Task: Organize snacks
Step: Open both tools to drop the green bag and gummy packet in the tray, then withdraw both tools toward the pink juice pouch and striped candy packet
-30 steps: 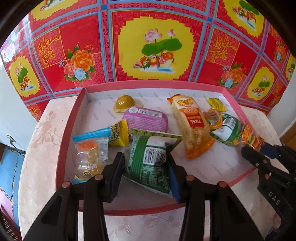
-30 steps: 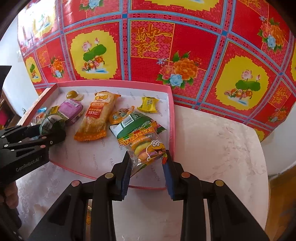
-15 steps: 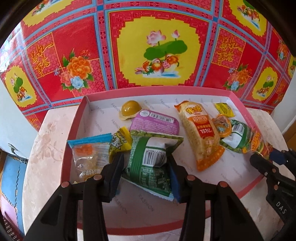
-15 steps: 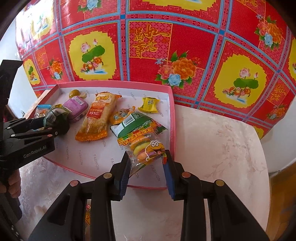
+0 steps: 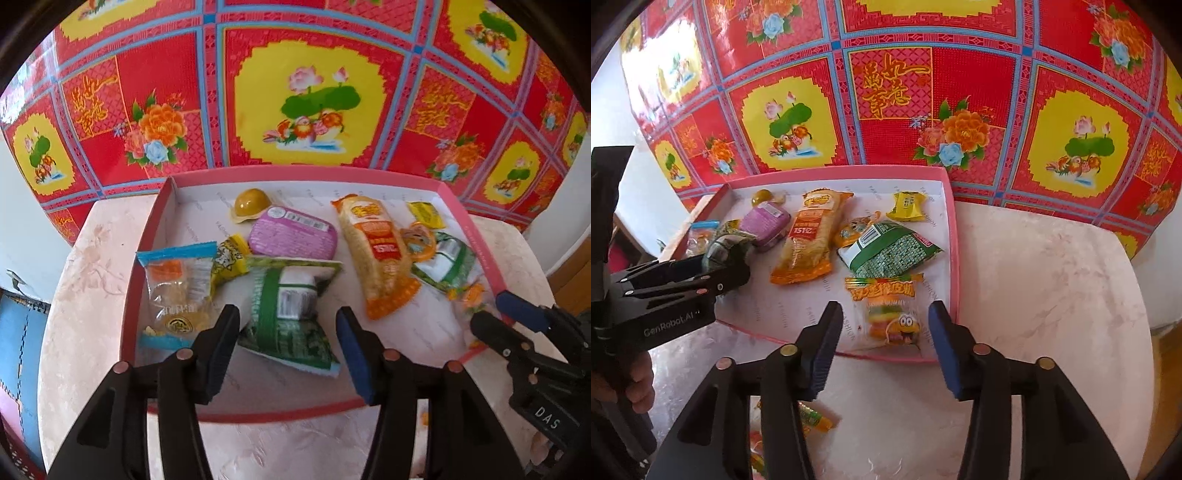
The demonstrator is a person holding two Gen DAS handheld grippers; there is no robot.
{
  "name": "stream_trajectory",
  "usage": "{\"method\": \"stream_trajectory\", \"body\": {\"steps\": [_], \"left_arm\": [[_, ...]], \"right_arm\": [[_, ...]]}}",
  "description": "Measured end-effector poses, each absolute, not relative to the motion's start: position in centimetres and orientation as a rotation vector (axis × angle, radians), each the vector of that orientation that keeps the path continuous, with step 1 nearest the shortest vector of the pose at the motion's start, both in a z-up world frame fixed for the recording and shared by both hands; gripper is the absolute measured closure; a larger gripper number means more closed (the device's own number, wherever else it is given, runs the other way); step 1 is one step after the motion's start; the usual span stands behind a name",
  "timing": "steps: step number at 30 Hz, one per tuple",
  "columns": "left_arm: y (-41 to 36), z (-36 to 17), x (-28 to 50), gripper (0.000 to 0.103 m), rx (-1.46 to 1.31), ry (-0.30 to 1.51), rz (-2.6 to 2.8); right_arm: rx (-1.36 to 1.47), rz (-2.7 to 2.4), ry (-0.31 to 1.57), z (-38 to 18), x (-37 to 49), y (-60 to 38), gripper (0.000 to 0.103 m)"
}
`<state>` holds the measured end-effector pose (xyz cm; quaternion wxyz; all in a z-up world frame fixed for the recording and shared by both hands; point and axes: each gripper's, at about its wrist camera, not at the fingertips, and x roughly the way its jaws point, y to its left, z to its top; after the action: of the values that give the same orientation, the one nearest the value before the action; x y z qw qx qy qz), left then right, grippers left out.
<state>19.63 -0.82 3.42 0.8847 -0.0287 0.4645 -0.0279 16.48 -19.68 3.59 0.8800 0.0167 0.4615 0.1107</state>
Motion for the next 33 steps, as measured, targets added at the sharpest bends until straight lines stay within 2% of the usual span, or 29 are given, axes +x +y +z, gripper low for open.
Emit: {"method": "stream_trajectory", "body": {"steps": [16,33], "left_arm": [[-0.6,7.1,14.5,0.046,-0.106,0.906,-0.090],[-1.2,6.6,9.3,0.046,-0.099,0.938,-0.117]], "right_arm": [[0.141,0.249,0.895,6.8,13.2,-21.6,0.045],[0.123,0.248,0.953,6.2,8.5,-22.2,0.045]]}}
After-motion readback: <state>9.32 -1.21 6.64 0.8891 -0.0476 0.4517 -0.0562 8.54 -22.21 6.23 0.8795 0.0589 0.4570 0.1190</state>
